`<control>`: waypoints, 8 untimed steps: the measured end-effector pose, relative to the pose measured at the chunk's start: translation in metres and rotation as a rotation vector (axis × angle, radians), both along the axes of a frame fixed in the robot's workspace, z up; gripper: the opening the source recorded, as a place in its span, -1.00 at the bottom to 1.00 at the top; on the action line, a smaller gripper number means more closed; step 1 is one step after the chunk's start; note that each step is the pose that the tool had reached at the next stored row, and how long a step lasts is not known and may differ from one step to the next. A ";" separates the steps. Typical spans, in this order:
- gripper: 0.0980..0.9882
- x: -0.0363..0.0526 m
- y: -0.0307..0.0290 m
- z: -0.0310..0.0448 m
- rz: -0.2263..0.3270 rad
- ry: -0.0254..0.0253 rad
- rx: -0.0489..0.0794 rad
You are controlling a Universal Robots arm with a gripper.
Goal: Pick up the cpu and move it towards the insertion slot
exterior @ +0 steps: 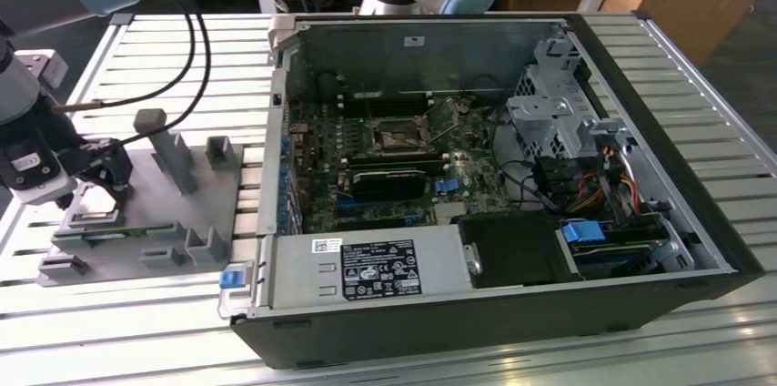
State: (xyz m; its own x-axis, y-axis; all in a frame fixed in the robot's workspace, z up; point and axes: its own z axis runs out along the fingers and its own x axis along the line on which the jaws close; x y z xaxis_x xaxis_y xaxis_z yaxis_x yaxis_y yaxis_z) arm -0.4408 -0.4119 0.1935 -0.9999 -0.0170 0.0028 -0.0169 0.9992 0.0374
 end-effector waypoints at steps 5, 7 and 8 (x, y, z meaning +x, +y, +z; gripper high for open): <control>0.37 0.0001 0.0000 -0.0037 0.000 0.0000 0.000; 0.37 0.0002 0.0000 -0.0053 0.000 -0.0001 0.000; 0.37 0.0003 0.0000 -0.0060 0.000 -0.0001 0.000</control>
State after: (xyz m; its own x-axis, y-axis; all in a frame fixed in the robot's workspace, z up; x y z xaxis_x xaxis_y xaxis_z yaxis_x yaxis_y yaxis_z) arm -0.4406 -0.4119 0.1875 -0.9999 -0.0171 0.0027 -0.0170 0.9992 0.0374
